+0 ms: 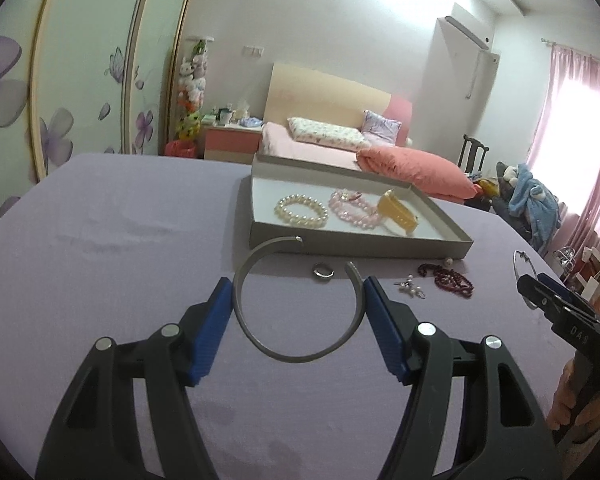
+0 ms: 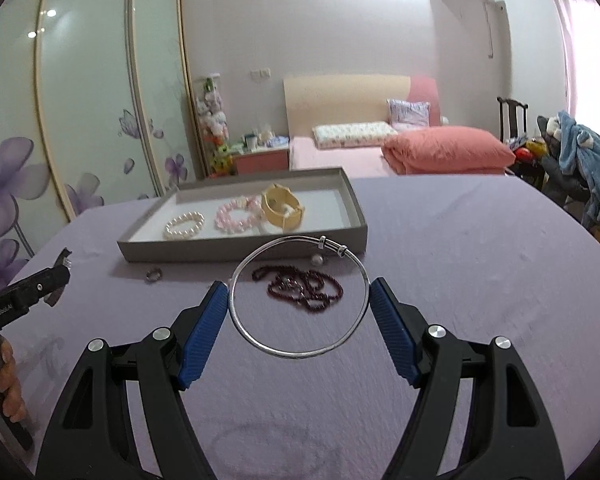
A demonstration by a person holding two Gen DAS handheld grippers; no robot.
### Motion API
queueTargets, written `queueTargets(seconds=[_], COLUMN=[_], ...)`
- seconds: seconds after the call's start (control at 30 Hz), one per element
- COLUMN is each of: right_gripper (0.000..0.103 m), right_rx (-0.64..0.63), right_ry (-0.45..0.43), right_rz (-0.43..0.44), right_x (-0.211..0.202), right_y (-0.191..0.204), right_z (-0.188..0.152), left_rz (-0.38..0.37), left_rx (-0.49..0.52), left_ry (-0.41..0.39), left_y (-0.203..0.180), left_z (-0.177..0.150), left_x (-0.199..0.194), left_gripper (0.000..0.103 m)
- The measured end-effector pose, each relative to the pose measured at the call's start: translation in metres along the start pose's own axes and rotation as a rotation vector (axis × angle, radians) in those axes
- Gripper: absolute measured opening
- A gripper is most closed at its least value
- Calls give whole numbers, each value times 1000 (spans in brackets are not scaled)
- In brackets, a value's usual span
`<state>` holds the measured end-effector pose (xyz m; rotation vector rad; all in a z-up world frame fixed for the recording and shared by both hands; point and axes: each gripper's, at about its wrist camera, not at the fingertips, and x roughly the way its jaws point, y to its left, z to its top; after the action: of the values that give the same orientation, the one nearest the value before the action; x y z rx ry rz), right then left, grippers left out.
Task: Organize jewelry
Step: 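Carry both silver bangles over the grey tray with both tools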
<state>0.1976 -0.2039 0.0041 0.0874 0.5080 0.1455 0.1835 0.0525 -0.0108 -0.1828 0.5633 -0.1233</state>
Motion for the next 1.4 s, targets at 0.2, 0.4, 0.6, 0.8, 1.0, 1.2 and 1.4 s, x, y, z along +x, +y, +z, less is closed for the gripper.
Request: queueTargets(seconds=[0.2,0.4,0.6,0.8,1.0,1.2,1.4], right_gripper=[73,73,73,73,73,73,73], right_rx=[-4,7,-2,-5,-5,-8,-30], right_ry=[-52,-91,-113,-112,-110,-127,-188], right_rz=[13,20,28,30,31,31,27], right_x=[-7,-12,-16,-17,-17,-19,-24], right_y=[4,4,7,7,8,9,12], right_z=[1,4,4,3,3,6,22], left_rz=[9,16,9,5,5,4,10], left_rx=[2,1,-3,1,3,2,31], left_ry=[-56,-109,-131,-129,-123,-132,-186], left_y=[-4,-6,-6,-8,-8,-8,-16], left_z=[-1,0,1,0,0,3,18], left_x=[-13,-25,-30,-30,-29,-30,-35], left_gripper=[65,65,65,65,65,65,65])
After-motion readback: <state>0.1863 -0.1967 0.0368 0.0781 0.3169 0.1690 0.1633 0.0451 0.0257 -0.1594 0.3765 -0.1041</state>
